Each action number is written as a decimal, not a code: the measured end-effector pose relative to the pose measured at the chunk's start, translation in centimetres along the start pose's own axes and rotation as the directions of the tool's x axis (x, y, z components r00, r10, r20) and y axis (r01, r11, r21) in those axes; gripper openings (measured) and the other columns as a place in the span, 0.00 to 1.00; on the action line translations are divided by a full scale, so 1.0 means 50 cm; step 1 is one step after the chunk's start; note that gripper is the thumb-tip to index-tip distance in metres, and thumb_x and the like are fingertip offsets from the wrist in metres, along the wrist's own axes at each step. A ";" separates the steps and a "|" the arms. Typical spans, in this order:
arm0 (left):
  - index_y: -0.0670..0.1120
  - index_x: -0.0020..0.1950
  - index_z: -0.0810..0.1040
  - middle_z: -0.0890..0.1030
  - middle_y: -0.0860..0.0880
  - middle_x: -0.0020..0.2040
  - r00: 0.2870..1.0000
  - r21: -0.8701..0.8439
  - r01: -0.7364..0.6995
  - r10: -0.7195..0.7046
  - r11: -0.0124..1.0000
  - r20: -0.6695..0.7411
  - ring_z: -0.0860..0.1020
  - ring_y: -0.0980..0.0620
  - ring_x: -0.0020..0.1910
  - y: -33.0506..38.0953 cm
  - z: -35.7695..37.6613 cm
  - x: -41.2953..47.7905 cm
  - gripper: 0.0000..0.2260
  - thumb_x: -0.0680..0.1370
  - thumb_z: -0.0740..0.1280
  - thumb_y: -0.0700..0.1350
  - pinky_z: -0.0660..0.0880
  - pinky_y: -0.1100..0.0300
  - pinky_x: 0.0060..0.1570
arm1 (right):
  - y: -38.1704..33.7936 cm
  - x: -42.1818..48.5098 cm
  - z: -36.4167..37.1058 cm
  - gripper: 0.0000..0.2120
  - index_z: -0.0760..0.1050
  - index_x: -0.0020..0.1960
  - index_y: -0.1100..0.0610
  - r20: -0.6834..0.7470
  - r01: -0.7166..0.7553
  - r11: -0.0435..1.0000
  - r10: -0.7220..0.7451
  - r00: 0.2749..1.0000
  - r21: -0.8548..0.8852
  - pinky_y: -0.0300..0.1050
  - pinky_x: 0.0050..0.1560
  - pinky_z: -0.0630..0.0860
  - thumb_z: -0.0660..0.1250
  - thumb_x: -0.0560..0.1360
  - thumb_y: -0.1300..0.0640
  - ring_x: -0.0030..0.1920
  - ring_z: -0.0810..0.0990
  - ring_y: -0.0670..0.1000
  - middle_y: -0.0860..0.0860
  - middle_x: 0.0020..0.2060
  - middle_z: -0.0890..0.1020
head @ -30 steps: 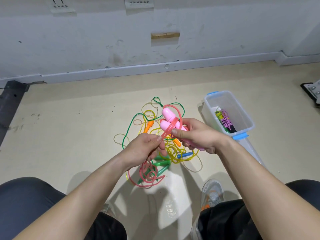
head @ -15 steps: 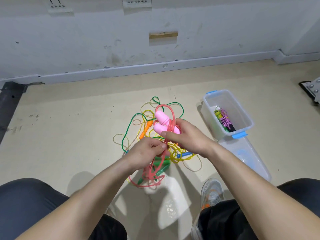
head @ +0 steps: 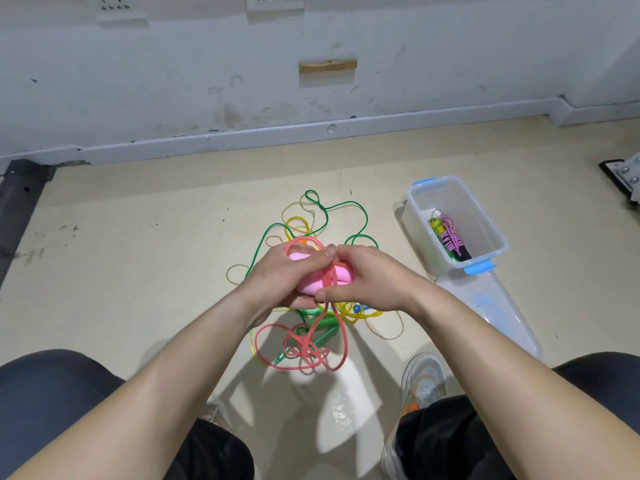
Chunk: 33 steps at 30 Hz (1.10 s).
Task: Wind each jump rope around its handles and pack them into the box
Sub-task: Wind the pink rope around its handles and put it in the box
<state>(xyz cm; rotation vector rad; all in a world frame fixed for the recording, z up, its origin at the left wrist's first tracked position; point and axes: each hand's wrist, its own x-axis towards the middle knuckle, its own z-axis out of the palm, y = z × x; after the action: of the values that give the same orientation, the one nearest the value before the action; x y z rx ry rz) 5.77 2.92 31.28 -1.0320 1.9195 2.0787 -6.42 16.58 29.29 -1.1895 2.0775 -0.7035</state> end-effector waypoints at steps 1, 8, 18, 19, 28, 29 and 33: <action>0.46 0.53 0.83 0.87 0.45 0.45 1.000 -0.016 0.018 -0.018 1.000 -0.026 0.84 0.50 0.38 -0.004 0.004 0.004 0.23 0.68 0.74 0.62 0.81 0.56 0.38 | -0.001 0.000 0.000 0.25 0.76 0.51 0.48 -0.001 -0.001 1.000 0.001 1.000 -0.027 0.54 0.47 0.79 0.71 0.63 0.31 0.43 0.79 0.48 0.44 0.41 0.82; 0.41 0.51 0.83 0.87 0.42 0.43 0.984 -0.164 0.030 -0.058 0.986 -0.171 0.84 0.47 0.34 -0.011 0.008 0.005 0.12 0.74 0.76 0.48 0.81 0.57 0.34 | -0.023 -0.011 0.000 0.38 0.70 0.58 0.43 -0.140 -0.014 0.996 0.002 0.990 -0.084 0.51 0.46 0.77 0.68 0.56 0.23 0.45 0.76 0.48 0.44 0.43 0.79; 0.42 0.53 0.82 0.87 0.43 0.44 0.989 -0.312 0.040 -0.082 0.949 -0.124 0.86 0.44 0.40 -0.007 0.006 -0.009 0.09 0.77 0.74 0.45 0.84 0.51 0.40 | -0.040 -0.025 -0.008 0.27 0.69 0.47 0.45 -0.065 -0.069 0.889 0.044 0.997 -0.453 0.48 0.39 0.65 0.68 0.65 0.24 0.45 0.74 0.52 0.43 0.39 0.74; 0.42 0.55 0.82 0.87 0.42 0.46 0.990 -0.319 0.064 -0.101 0.946 -0.101 0.86 0.44 0.41 -0.006 0.001 -0.009 0.11 0.76 0.75 0.46 0.84 0.50 0.41 | -0.041 -0.027 -0.010 0.26 0.69 0.47 0.46 -0.046 -0.059 0.895 0.043 0.998 -0.442 0.48 0.39 0.65 0.67 0.66 0.24 0.44 0.74 0.52 0.43 0.38 0.74; 0.41 0.58 0.80 0.85 0.38 0.52 0.973 -0.401 0.208 -0.230 0.892 -0.007 0.85 0.39 0.48 -0.013 -0.022 -0.007 0.25 0.80 0.62 0.62 0.82 0.45 0.51 | -0.039 -0.036 0.009 0.33 0.64 0.62 0.47 0.007 0.098 0.802 -0.116 0.993 -0.589 0.52 0.43 0.76 0.53 0.72 0.22 0.46 0.81 0.60 0.50 0.46 0.80; 0.38 0.60 0.80 0.85 0.37 0.53 0.971 -0.393 0.216 -0.237 0.894 -0.006 0.85 0.38 0.49 -0.016 -0.021 -0.004 0.28 0.81 0.61 0.62 0.83 0.46 0.49 | -0.037 -0.037 0.014 0.35 0.63 0.64 0.47 -0.001 0.101 0.780 -0.129 0.992 -0.618 0.52 0.42 0.76 0.53 0.71 0.21 0.45 0.81 0.60 0.50 0.46 0.80; 0.36 0.66 0.77 0.84 0.38 0.58 0.963 -0.364 0.265 -0.267 0.893 0.046 0.83 0.36 0.56 -0.020 -0.015 -0.006 0.22 0.82 0.65 0.52 0.84 0.44 0.47 | -0.032 -0.039 0.022 0.37 0.62 0.64 0.50 -0.027 0.094 0.714 -0.156 0.987 -0.694 0.50 0.37 0.72 0.52 0.71 0.21 0.44 0.82 0.60 0.50 0.46 0.81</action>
<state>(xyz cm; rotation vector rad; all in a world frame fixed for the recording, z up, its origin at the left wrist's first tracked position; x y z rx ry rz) 6.82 2.51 30.64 -1.2868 1.3178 2.3138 -3.97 17.45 30.22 -1.7357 2.4383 0.0185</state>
